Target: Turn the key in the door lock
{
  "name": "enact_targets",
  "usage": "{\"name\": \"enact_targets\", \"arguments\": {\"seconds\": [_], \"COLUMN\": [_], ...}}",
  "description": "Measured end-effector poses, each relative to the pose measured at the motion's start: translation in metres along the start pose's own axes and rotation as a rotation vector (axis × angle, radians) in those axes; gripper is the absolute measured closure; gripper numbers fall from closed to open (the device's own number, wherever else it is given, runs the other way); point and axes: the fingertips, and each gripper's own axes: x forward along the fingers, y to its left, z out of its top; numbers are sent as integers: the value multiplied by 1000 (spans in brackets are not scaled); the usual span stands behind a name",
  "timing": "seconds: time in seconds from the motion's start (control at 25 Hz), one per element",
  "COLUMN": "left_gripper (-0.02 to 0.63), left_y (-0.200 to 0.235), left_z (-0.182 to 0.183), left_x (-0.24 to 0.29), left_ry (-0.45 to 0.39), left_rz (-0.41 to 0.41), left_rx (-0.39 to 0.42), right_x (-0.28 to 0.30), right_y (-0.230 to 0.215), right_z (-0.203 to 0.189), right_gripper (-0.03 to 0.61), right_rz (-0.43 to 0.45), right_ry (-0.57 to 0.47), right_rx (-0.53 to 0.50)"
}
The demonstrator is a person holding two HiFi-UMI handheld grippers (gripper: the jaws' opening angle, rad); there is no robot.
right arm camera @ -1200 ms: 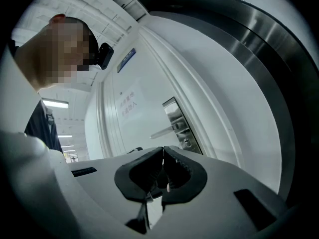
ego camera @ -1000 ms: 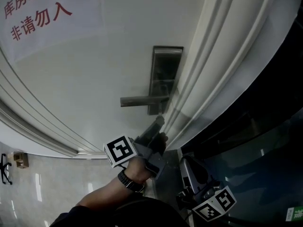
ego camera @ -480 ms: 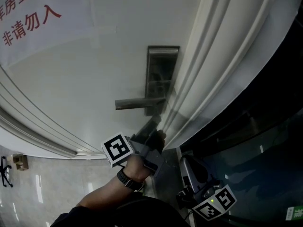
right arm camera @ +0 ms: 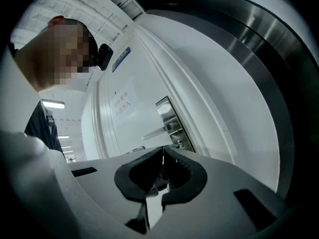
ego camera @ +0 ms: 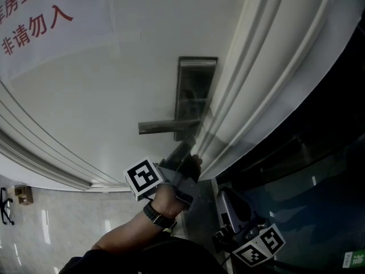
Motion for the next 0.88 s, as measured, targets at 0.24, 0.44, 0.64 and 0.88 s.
{"name": "enact_targets", "arguments": {"seconds": [0.24, 0.44, 0.64, 0.88], "left_gripper": [606, 606, 605, 606], "left_y": [-2, 0, 0, 2], "left_z": [2, 7, 13, 21], "left_x": [0, 7, 14, 22], "left_ry": [8, 26, 17, 23], "left_rz": [47, 64, 71, 78], "left_rx": [-28, -6, 1, 6], "right_x": [3, 6, 10, 13], "right_y": [-2, -2, -3, -7], "right_z": [-1, -2, -2, -2], "right_gripper": [561, 561, 561, 561], "right_rz": [5, 13, 15, 9], "right_ry": [-1, 1, 3, 8], "right_rx": [11, 17, 20, 24]}}
